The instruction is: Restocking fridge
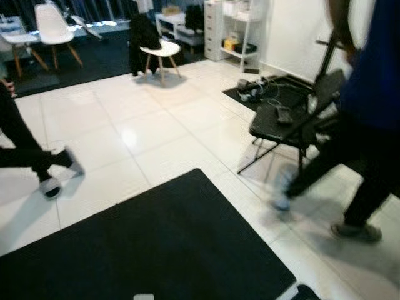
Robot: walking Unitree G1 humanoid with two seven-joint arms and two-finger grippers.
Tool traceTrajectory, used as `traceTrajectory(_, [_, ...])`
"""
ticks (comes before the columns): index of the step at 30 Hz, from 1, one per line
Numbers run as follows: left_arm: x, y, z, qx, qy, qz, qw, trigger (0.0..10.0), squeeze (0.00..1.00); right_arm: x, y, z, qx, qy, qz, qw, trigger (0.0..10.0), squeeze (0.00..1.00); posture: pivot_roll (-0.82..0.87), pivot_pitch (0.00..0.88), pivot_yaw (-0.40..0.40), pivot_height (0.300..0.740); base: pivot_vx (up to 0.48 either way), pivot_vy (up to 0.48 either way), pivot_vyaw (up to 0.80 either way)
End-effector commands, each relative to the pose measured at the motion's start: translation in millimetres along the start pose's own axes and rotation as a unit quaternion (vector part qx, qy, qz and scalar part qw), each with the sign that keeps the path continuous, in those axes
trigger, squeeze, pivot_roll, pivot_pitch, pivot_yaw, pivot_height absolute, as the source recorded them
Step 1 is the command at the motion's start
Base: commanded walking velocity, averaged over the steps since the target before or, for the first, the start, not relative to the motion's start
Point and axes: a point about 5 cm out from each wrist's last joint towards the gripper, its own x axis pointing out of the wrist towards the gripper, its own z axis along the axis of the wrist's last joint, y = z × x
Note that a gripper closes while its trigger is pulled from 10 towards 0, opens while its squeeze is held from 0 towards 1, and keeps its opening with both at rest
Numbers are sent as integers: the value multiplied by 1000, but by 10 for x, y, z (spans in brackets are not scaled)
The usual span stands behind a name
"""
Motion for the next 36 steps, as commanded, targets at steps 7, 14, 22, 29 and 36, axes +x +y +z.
traceTrajectory(7, [-16, -7, -106, -2, 22, 0, 1000, 10000, 0, 1, 64, -111, 12, 19, 8, 1000, 10000, 0, -79, 17, -3, 740, 310, 0, -800])
traceTrajectory(14, [-19, 0, -112, -2, 23, 1, 1000, 10000, 0, 4, 77, -109, 11, 19, 10, 1000, 10000, 0, -79, 17, -3, 740, 311, 0, -800])
traceTrajectory(22, [-23, 16, -114, 1, 24, 3, 1000, 10000, 0, 5, 81, -68, 9, 0, 17, 1000, 10000, 0, -72, 12, -4, 740, 310, 0, -300])
traceTrajectory(29, [-23, 18, -111, 3, 24, 2, 1000, 10000, 0, 0, 95, -39, -4, -10, 44, 999, 10000, 0, -74, 3, -5, 740, 310, 0, 387])
traceTrajectory(36, [-18, 8, -97, 3, 21, 0, 1000, 10000, 0, -2, 77, -57, -7, -6, 29, 1000, 10000, 0, -75, 4, -4, 740, 307, 0, 757])
